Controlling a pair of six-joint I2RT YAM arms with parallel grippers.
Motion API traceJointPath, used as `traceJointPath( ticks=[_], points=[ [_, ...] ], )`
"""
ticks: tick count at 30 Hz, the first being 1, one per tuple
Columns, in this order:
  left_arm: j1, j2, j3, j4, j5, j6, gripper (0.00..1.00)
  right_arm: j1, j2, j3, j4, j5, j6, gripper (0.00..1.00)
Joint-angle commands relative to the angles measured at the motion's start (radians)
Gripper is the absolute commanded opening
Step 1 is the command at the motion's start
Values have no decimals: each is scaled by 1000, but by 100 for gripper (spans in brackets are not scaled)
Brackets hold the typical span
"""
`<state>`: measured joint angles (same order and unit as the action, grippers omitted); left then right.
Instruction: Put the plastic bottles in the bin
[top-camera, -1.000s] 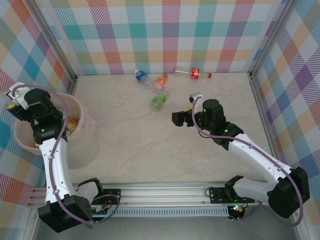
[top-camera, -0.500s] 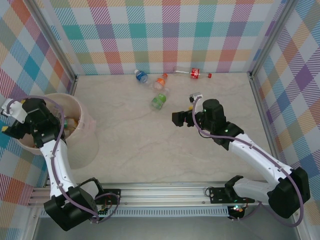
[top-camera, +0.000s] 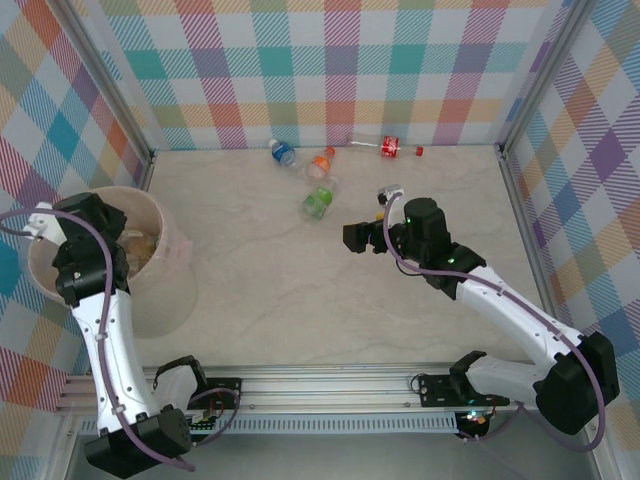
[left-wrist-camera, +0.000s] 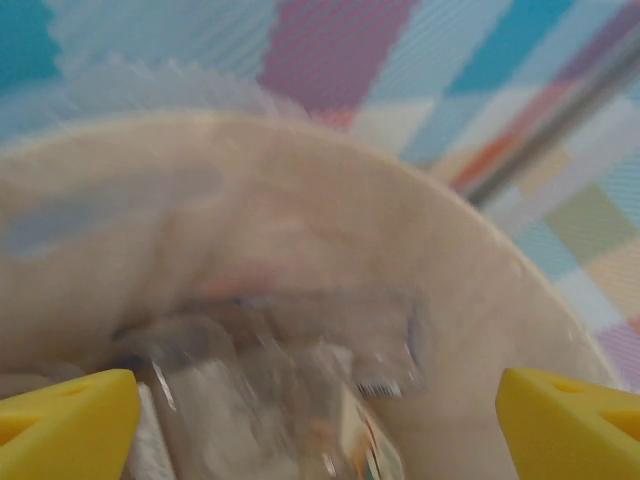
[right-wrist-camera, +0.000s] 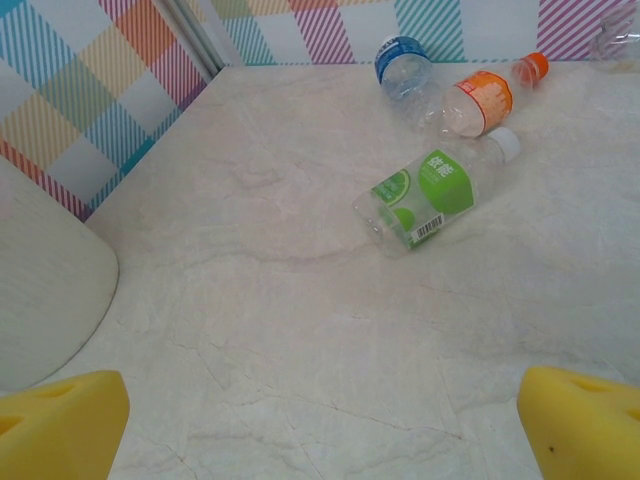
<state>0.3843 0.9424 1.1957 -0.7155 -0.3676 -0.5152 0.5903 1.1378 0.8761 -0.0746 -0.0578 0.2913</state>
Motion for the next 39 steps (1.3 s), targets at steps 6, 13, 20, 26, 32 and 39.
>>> traceJointPath(
  ticks=[6,13,20,26,32,39],
  points=[
    [-28,112,16,-46,234,11,97,-1,-52,-21,-9,5,35,100],
    [-83,119,17,-57,345,4,100,0,-111,-81,-15,54,11,100],
    [-193,113,141,-158,362,-40,100,-1,-49,-35,-62,101,35,100],
    [-294,84,208,-208,293,-90,100,-24,26,1,-70,61,77,100],
    [-340,29,216,-149,415,-142,100,-66,71,40,-113,15,113,100],
    [-549,41,271,-98,437,-135,100,-92,73,38,-142,70,229,100]
  ],
)
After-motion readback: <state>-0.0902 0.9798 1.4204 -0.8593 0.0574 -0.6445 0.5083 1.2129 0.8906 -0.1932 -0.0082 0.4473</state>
